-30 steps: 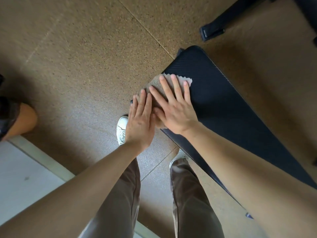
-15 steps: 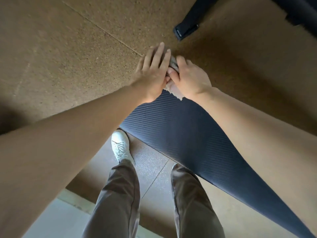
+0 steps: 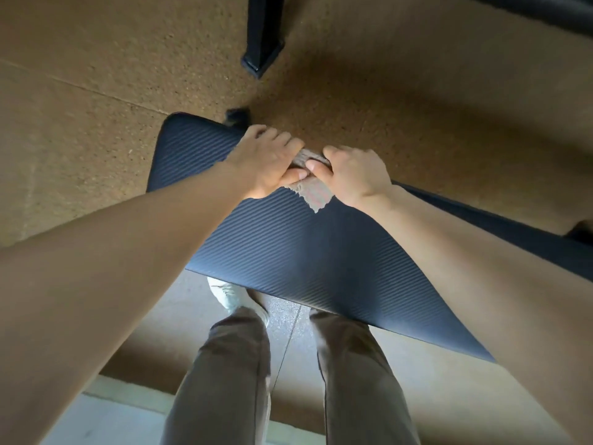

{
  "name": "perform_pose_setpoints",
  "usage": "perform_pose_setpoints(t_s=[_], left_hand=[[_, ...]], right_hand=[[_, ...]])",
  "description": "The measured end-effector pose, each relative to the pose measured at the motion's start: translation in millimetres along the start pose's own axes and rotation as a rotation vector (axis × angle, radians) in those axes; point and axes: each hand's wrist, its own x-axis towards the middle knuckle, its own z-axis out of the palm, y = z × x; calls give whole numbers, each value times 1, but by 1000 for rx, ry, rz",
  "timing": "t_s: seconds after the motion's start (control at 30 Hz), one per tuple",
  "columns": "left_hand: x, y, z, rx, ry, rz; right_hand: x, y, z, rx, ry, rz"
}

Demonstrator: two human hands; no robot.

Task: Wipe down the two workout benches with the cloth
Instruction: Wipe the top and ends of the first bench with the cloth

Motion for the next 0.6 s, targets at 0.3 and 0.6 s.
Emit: perform_pose_setpoints(t_s=[0.3,0.6], left_hand=[[41,118,-6,70,26,146],[64,157,-1,58,111,281]], right_hand=[[-101,92,-8,228,46,302],[-120,97,-19,371,-20,247]])
